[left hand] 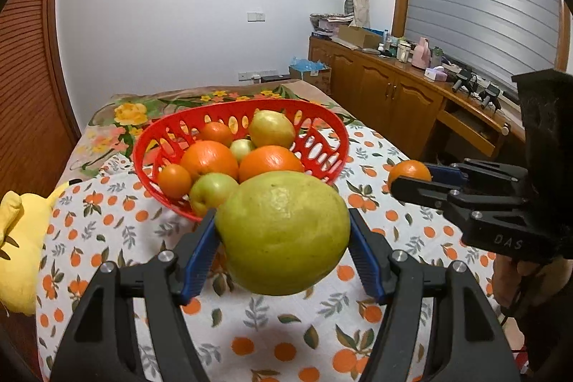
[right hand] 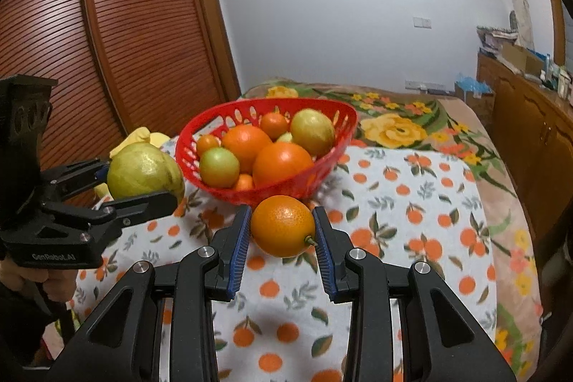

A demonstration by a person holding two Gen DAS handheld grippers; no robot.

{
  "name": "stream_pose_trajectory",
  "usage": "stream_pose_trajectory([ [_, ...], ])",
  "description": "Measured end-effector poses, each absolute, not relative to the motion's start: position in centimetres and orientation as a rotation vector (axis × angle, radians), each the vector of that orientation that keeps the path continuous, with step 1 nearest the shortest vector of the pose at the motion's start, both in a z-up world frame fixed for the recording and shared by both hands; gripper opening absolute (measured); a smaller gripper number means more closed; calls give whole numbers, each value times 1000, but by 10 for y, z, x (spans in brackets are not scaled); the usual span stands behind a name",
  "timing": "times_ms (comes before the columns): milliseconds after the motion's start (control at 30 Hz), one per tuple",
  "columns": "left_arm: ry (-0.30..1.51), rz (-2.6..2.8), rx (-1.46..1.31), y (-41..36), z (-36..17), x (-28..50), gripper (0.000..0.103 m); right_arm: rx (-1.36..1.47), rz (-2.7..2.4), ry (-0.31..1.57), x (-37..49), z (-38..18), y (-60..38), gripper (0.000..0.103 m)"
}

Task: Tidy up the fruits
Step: 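Carry the pomelo over the basket with the left gripper while the right gripper carries the mandarin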

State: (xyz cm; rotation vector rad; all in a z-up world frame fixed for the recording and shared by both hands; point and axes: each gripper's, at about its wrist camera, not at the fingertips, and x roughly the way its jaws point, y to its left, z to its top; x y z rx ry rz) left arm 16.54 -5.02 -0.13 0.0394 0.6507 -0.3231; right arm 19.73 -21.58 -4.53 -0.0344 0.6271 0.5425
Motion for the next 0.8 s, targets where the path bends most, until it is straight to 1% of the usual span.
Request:
stream_pose_trajectory([
  [433, 694, -307, 50, -57, -13, 215, 68, -45, 547, 608, 228, -33, -211, 34],
  [800, 717, -306, 48, -59, -19, 232, 68, -53, 542, 619, 241, -34, -209, 34],
])
